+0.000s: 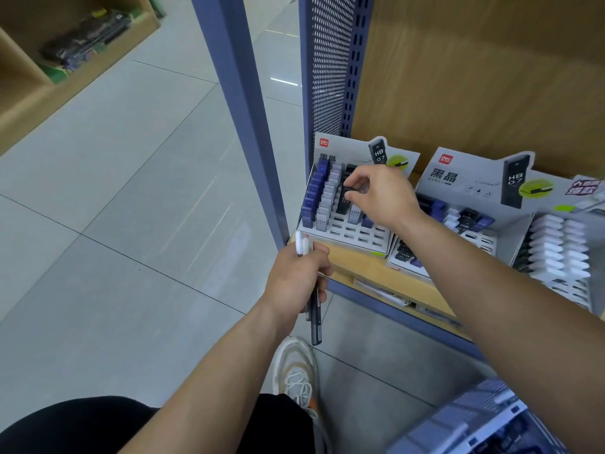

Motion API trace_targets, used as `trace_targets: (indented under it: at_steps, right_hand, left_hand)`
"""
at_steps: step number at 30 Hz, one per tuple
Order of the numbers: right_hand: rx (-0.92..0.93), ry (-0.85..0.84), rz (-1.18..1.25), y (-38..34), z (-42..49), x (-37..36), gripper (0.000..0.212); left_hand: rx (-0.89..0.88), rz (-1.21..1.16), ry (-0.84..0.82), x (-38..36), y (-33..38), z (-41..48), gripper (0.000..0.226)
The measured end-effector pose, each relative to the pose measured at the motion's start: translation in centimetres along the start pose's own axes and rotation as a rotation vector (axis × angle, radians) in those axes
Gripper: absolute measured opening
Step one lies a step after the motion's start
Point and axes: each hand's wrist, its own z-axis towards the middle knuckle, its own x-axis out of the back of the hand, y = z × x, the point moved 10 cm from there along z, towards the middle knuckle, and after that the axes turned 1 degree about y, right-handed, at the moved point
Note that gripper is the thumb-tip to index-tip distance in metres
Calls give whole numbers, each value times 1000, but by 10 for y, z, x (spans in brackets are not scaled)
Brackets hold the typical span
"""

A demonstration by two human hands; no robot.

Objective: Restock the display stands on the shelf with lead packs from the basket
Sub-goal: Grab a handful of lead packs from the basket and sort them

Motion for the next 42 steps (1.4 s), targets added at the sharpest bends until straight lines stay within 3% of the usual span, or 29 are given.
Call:
trace_targets:
  at_steps: [9,13,15,21,25,29,32,35,39,42]
  right_hand:
    - [108,88,-144,-14,-4,-11,16]
    - [36,187,68,-14,-23,23,22]
    - [-16,228,267,-16,-59,47,12]
    - [-353,-222,709,-20,-175,-4,13]
    - [-487,-315,978,-28,-196,-25,19]
    - [-457,-209,934,-14,-191,-3,18]
    - [-441,-132,925,6,-192,21,9]
    - [-422,-52,917,25,-196,44,12]
    - [-385,75,827,47,-200,71,16]
    - [-368,91,832,56,-204,78,20]
  left_hand:
    - [-10,16,3,-5,4,2,16]
    - [-10,-64,11,-7,10,2,10]
    - [-11,-103,11,-9,13,1,10]
    - [-55,-117,-10,-24,19,-5,14]
    - [-97,-183,-29,-33,27,-12,18]
    - [-95,-214,-39,-40,32,-14,10]
    - [-114,-145,-48,-44,35,-16,9]
    - [-106,-40,-80,-57,31,-19,6]
    - [-140,197,-187,-85,21,-22,26]
    - [-164,304,-280,-106,18,-32,27]
